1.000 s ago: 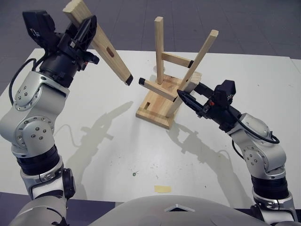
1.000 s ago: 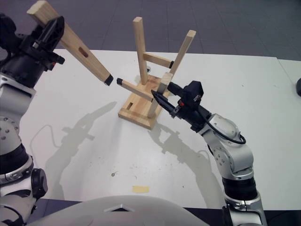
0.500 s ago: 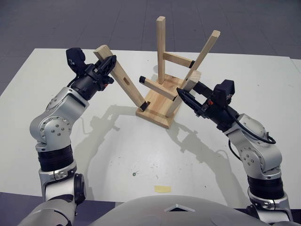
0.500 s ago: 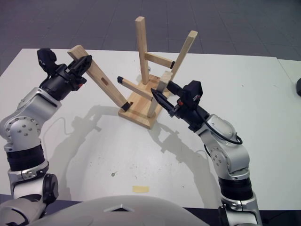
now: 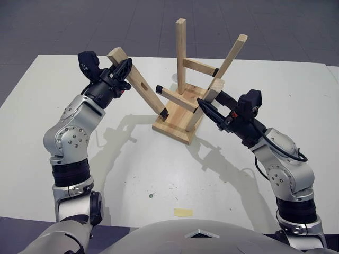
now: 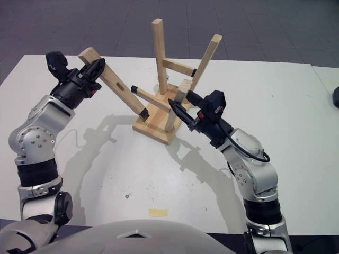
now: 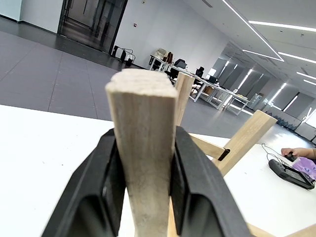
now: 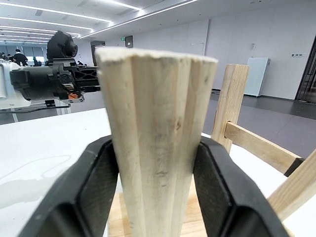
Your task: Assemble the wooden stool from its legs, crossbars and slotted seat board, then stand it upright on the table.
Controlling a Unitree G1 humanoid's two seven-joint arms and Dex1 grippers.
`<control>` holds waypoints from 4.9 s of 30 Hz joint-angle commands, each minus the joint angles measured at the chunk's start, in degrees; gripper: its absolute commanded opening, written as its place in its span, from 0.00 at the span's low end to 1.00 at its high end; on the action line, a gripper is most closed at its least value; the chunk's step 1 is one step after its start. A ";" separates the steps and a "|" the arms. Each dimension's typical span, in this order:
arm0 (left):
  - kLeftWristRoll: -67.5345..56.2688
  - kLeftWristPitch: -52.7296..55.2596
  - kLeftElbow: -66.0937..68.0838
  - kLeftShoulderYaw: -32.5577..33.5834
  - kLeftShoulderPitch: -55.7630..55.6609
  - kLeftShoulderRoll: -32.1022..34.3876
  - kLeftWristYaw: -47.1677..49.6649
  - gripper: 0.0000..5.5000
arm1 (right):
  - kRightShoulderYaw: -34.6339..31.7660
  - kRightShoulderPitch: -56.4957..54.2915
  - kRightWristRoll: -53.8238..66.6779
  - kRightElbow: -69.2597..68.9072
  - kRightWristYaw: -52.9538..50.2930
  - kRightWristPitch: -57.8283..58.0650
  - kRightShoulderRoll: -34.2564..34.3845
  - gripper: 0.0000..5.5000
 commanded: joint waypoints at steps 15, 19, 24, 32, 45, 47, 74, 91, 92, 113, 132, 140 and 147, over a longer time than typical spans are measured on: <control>11.99 -1.85 1.15 -6.27 0.96 3.41 -1.73 0.19 | 1.33 1.05 -2.54 1.25 -0.65 0.35 0.59 0.39; 13.23 -2.06 0.72 -7.60 1.06 3.73 -2.62 0.19 | 1.56 0.86 -2.84 1.36 -0.51 0.20 0.53 0.39; 13.86 -2.23 -0.23 -8.62 1.36 3.06 -3.11 0.19 | 2.45 0.57 -3.90 0.83 -0.31 0.50 -0.16 0.39; 15.92 -3.08 -0.51 -11.24 1.00 1.67 -3.20 0.19 | 5.58 -1.40 -7.36 -0.01 0.02 2.91 -2.21 0.39; 21.16 -4.38 -1.46 -17.51 0.62 -1.64 -5.22 0.19 | 7.31 -4.10 -3.86 -4.42 0.16 18.31 -7.65 0.39; 21.81 -4.55 -0.71 -17.08 0.74 -1.49 -5.48 0.19 | 4.75 -4.87 1.36 -5.68 1.05 19.62 -6.58 0.45; 20.15 -10.57 -1.31 -22.26 3.59 3.09 -23.61 0.19 | -13.14 -26.29 54.63 12.07 -16.30 24.45 -5.60 0.98; 21.11 -11.03 -1.19 -23.80 2.61 2.53 -22.72 0.19 | 20.72 -22.59 -1.97 33.70 8.70 13.29 -8.95 0.98; 21.24 -11.06 -1.03 -23.80 2.58 2.42 -22.50 0.19 | 21.75 -22.19 -4.69 34.85 8.55 12.03 -9.58 0.98; 22.48 -11.82 -4.13 -22.37 6.10 1.99 -15.93 0.19 | -18.59 -27.62 45.43 13.71 -3.47 22.59 -5.65 0.98; 7.83 -5.56 -10.97 -5.35 -16.32 -0.06 -6.93 0.74 | -17.25 -30.96 37.73 8.14 -25.30 13.74 5.89 0.98; 16.26 -14.30 10.75 -10.59 -27.76 -4.31 -12.61 0.96 | -17.99 -37.91 36.99 8.90 -30.21 10.63 8.07 0.98; 26.14 -16.95 20.42 -23.09 -12.59 -10.45 -14.63 0.98 | -13.93 -24.03 31.56 5.97 -32.70 12.25 10.19 0.98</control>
